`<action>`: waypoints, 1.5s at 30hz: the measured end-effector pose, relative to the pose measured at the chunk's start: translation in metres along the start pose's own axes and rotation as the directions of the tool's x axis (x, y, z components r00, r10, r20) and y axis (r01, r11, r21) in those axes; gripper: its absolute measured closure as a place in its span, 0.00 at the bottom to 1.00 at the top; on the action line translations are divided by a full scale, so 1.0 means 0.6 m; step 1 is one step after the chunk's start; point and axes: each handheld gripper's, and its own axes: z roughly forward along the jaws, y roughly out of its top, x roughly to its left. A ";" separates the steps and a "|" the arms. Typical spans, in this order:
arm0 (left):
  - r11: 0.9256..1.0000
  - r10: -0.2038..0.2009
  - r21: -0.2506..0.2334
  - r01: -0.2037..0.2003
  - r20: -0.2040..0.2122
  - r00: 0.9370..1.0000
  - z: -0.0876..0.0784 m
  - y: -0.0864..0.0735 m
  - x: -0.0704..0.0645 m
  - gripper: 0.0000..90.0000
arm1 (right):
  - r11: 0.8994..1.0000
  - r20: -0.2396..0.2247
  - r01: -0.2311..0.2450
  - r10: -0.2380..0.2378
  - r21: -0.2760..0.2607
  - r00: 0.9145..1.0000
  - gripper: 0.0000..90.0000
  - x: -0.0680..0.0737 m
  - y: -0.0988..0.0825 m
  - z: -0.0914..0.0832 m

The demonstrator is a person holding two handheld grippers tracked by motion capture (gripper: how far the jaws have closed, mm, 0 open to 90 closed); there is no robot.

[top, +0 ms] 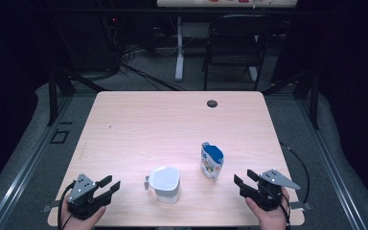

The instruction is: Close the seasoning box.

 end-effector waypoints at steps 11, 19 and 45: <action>0.999 -0.049 0.010 0.049 -0.019 0.999 0.010 -0.040 0.028 0.58 | 1.000 -0.014 0.024 -0.024 0.006 1.000 0.47 0.003 -0.023 0.005; 0.998 -0.061 0.019 0.062 -0.039 0.997 0.019 -0.056 0.038 0.54 | 0.999 -0.013 0.040 -0.040 0.020 0.999 0.47 0.008 -0.035 0.014; 0.994 -0.103 0.036 0.107 -0.095 0.990 0.026 -0.072 0.062 0.49 | 0.998 -0.003 0.057 -0.057 0.034 0.998 0.45 0.011 -0.057 0.031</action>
